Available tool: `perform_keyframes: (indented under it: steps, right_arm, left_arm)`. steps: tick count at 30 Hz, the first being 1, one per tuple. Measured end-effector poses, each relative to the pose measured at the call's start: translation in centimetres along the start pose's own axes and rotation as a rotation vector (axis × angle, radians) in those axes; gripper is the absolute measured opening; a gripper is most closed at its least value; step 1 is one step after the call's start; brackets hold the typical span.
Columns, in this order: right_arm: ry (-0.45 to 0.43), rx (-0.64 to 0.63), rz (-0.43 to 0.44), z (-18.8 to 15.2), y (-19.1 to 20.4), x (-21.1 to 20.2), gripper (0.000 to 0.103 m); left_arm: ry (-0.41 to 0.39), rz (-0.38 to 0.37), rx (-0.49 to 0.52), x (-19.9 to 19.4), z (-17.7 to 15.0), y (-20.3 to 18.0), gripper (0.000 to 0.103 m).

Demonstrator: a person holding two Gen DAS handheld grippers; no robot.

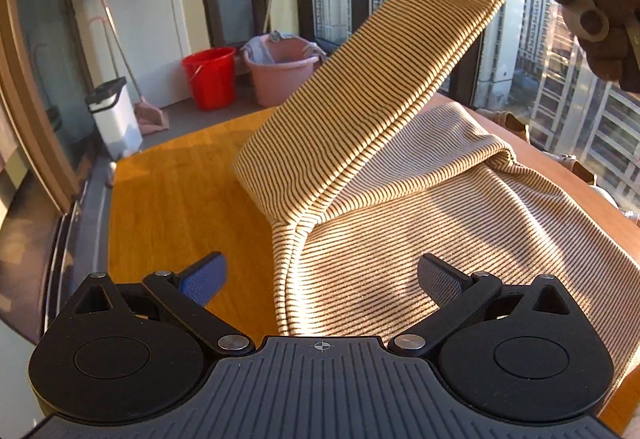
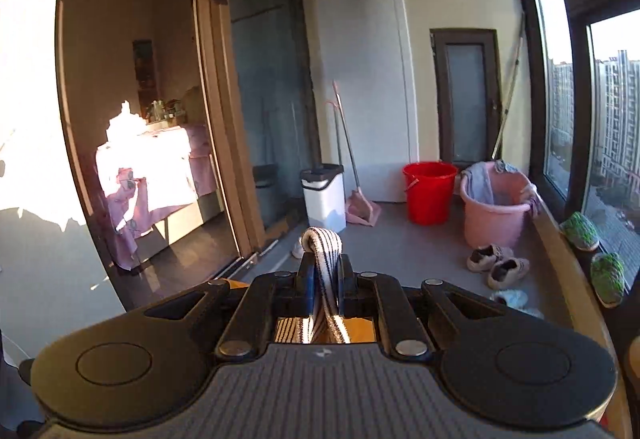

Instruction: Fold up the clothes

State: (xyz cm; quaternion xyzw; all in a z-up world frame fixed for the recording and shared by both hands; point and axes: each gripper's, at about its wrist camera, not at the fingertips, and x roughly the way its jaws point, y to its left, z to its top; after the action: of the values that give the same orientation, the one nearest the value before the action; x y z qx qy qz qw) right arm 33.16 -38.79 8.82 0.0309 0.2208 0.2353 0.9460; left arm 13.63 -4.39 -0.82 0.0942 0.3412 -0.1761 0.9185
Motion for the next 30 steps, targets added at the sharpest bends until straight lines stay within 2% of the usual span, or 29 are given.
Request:
perform_keyframes:
  steps: [3,8,13,15,18,21,23,25,27,30]
  right_arm:
    - [0.093,0.103,-0.072,-4.4,-4.6,1.9,0.01]
    - [0.17,0.255,-0.06,-9.4,-8.9,3.3,0.01]
    - [0.17,0.318,-0.016,-10.7,-10.0,3.7,0.011]
    - [0.201,0.36,-0.002,-10.9,-10.6,3.9,0.013]
    - [0.25,0.406,-0.06,-12.1,-11.5,3.8,0.017]
    - [0.23,0.363,-0.149,-13.0,-11.4,2.5,0.026]
    - [0.183,0.338,-0.171,-13.0,-10.8,1.1,0.026]
    - [0.127,0.316,-0.153,-12.5,-9.9,-0.2,0.026]
    - [0.103,0.287,-0.097,-11.9,-8.6,-0.8,0.026]
    - [0.142,0.25,-0.051,-11.5,-6.9,0.1,0.026]
  left_arm:
    - [0.027,-0.006,-0.005,0.8,0.2,-0.3,0.103]
    - [0.047,-0.027,0.0,2.1,1.2,-1.0,0.103]
    - [-0.039,-0.12,-0.031,2.5,3.2,-1.9,0.103]
    - [-0.058,-0.155,-0.052,3.3,3.8,-2.3,0.103]
    - [-0.039,-0.154,-0.083,4.8,3.9,-2.4,0.103]
    - [-0.022,-0.16,-0.118,5.8,3.8,-1.9,0.103]
    - [-0.022,-0.168,-0.134,6.4,3.7,-1.6,0.103]
    - [-0.02,-0.18,-0.165,7.2,3.5,-0.9,0.103]
    - [-0.007,-0.186,-0.228,8.4,3.3,0.0,0.103]
    - [-0.008,-0.184,-0.305,8.8,2.6,1.5,0.103]
